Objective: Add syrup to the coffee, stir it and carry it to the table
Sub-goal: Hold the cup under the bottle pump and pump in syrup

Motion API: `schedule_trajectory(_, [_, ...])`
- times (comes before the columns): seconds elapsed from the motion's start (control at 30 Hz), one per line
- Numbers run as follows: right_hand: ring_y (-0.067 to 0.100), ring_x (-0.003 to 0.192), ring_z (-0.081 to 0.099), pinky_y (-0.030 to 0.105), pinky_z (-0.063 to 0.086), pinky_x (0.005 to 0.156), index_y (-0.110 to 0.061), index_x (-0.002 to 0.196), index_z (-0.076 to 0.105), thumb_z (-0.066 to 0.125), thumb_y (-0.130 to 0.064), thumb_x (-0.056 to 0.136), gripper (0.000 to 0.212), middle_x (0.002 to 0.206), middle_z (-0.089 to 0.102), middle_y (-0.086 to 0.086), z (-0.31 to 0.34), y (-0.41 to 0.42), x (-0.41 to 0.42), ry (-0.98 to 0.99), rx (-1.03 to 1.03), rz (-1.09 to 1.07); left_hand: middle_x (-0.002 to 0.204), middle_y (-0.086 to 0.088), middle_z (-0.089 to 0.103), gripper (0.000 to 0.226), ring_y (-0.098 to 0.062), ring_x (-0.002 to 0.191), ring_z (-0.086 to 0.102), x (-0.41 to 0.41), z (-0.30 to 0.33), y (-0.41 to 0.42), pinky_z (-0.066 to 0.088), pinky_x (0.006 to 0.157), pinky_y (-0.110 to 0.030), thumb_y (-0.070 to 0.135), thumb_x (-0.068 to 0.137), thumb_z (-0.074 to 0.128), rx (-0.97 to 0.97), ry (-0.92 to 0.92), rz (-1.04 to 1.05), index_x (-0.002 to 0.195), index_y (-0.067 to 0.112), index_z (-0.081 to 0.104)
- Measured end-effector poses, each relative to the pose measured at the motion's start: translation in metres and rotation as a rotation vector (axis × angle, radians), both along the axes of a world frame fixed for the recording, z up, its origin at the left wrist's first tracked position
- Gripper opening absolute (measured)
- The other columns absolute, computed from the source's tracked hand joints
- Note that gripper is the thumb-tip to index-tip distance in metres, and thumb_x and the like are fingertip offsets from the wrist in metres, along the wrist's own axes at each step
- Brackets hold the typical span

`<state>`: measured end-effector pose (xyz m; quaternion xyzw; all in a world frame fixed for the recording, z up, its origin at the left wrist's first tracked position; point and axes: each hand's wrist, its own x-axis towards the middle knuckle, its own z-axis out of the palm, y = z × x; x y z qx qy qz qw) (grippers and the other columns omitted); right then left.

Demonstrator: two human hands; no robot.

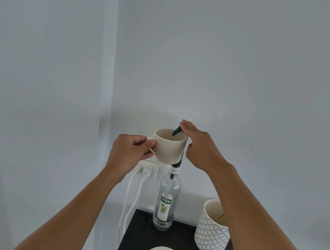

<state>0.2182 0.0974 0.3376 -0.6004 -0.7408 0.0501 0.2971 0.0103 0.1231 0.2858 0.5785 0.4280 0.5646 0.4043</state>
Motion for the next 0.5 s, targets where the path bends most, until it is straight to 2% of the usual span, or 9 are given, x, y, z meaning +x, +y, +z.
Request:
schedule_trajectory(0.1, [0.022,0.153,0.029,0.024,0.027,0.115,-0.014,0.156,0.037,0.044,0.020,0.086,0.079,0.170,0.025,-0.002,0.0072,-0.0062,-0.0018,-0.035,-0.018,0.012,0.093,-0.009,0.085,0.016,-0.018,0.086,0.084,-0.0010,-0.0001,-0.0013,0.065,0.092,-0.034,0.017,0.095,0.076,0.002,-0.002,0.007,0.102,0.006,0.085])
schedule_trajectory(0.27, [0.022,0.154,0.028,0.029,0.031,0.118,-0.015,0.159,0.032,0.043,0.020,0.086,0.081,0.171,0.020,-0.003,0.0106,-0.0084,-0.0048,-0.063,-0.023,0.000,0.092,-0.011,0.085,0.015,-0.018,0.086,0.084,-0.0026,-0.0008,-0.0007,0.065,0.093,-0.034,0.015,0.095,0.076,0.002,0.000,0.011,0.101,0.004,0.085])
schedule_trajectory(0.43, [0.034,0.142,0.043,0.043,0.042,0.111,-0.012,0.150,0.045,0.044,0.019,0.082,0.075,0.166,0.031,0.000,0.0067,-0.0084,-0.0079,-0.106,-0.003,0.015,0.090,-0.012,0.085,0.014,-0.018,0.084,0.084,-0.0027,-0.0041,0.0029,0.065,0.092,-0.034,0.015,0.095,0.076,0.007,-0.003,0.011,0.095,0.005,0.085])
schedule_trajectory(0.5, [0.035,0.141,0.044,0.044,0.043,0.109,-0.013,0.147,0.048,0.043,0.020,0.081,0.074,0.164,0.035,0.001,0.0080,-0.0073,-0.0073,-0.097,-0.007,0.023,0.090,-0.010,0.085,0.014,-0.018,0.085,0.084,-0.0014,-0.0052,0.0039,0.065,0.093,-0.035,0.016,0.094,0.076,0.006,-0.008,0.011,0.097,0.005,0.085])
